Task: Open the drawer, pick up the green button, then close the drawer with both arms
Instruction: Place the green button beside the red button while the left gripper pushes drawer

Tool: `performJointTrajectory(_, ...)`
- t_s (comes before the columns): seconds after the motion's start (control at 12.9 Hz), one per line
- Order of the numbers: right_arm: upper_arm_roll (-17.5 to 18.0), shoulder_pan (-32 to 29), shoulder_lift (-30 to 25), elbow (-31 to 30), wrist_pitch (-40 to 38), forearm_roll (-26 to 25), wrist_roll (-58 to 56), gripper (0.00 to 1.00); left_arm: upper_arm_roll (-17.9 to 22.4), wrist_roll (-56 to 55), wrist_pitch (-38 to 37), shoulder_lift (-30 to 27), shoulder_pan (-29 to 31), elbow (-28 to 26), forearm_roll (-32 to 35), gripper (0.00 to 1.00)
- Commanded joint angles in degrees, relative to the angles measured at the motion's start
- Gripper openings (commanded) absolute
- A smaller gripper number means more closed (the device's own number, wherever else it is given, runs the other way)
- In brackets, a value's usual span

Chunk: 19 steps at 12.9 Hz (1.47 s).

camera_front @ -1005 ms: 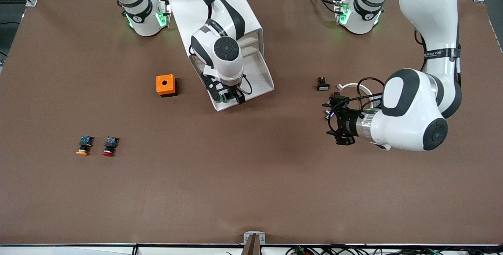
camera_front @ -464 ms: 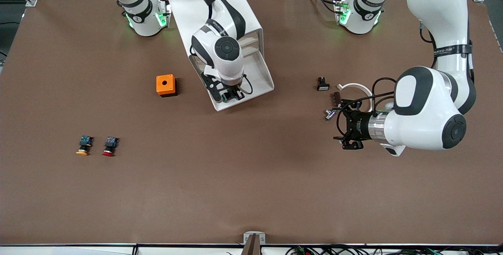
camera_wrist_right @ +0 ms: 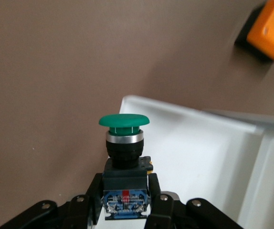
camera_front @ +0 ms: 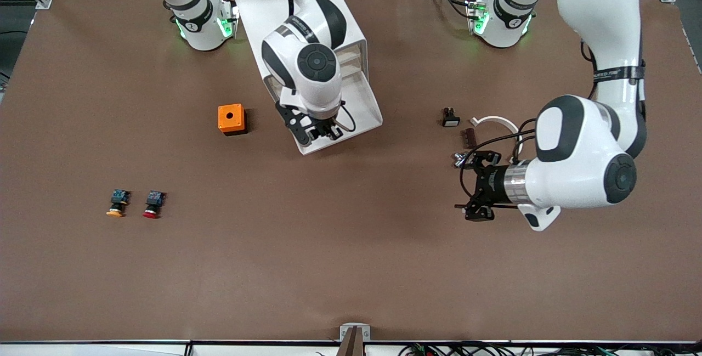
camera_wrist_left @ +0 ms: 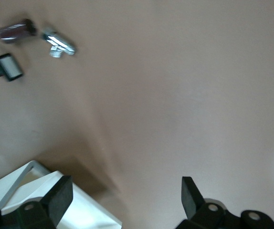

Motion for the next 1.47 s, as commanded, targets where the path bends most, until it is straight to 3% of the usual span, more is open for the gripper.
performJointTrajectory(0.0, 0.59, -9.49, -3.14, 0.06, -2.92, 0.66, -19.94, 0.00, -0.16, 6.98, 5.85, 2.90, -4.80, -0.21, 2.65, 1.00)
performJointTrajectory(0.23, 0.50, -18.46, -3.94, -0.04, -2.66, 0.66, -43.23, 0.00, -0.34, 15.43, 12.26, 5.54, -10.60, -0.82, 10.81, 1.00)
performJointTrajectory(0.39, 0.51, -25.93, -3.50, -0.82, -1.96, 0.66, -58.44, 0.00, -0.52, 20.61, 14.82, 7.21, -13.42, -1.18, 11.27, 1.00)
performJointTrajectory(0.62, 0.42, -32.45, -3.06, -5.73, 5.22, 0.48, -72.01, 0.00, -0.69, 31.41, 15.88, 9.32, -19.22, -1.26, 11.27, 1.00)
performJointTrajectory(1.0, 0.42, -35.01, -3.23, -22.42, 27.10, 0.31, -80.81, 0.00, -1.22, 32.94, 20.19, 12.14, -26.69, -1.44, 11.01, 1.00)
performJointTrajectory(1.16, 0.42, -36.68, -2.80, -25.43, 32.56, 0.31, -84.42, 0.00, -1.39, 32.94, 20.19, 11.96, -28.80, -3.28, 11.10, 1.00)
performJointTrajectory(1.39, 0.42, -38.09, -1.13, -25.70, 34.08, 0.31, -85.85, 0.00, -1.57, 32.33, 20.19, 12.05, -31.00, -4.51, 10.39, 1.00)
